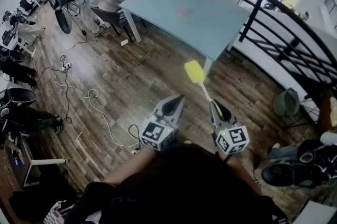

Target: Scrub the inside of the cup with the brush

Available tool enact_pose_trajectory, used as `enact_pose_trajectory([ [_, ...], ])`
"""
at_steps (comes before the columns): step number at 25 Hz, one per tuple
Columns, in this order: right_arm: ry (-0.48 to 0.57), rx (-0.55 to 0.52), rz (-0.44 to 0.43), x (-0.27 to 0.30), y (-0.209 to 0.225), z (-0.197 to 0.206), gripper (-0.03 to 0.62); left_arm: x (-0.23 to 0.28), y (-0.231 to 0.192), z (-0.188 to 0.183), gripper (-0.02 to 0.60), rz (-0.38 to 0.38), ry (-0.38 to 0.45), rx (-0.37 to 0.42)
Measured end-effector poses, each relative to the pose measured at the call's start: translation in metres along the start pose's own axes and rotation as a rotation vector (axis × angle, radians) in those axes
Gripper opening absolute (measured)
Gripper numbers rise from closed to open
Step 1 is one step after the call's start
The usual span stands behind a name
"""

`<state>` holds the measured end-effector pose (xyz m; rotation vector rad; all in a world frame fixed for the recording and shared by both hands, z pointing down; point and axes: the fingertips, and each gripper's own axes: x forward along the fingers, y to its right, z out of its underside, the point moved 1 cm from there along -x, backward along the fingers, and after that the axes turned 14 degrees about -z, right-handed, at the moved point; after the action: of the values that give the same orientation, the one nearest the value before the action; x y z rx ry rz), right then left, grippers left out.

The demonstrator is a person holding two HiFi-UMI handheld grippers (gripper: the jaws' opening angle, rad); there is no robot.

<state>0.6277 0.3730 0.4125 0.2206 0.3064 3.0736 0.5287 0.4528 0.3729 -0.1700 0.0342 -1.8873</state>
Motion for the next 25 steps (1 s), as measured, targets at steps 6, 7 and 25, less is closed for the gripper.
enact_pose_trajectory([
  [6,0.000,-0.008,0.010,0.007,0.001,0.002,0.044,0.003,-0.006,0.003,-0.003,0.007,-0.001,-0.001],
  [7,0.002,-0.010,0.013,0.008,0.003,0.001,0.044,0.005,-0.008,0.003,-0.003,0.007,0.000,0.000],
  [25,-0.015,-0.020,0.027,0.110,0.017,-0.016,0.044,0.048,-0.102,-0.011,-0.003,0.022,0.018,-0.007],
])
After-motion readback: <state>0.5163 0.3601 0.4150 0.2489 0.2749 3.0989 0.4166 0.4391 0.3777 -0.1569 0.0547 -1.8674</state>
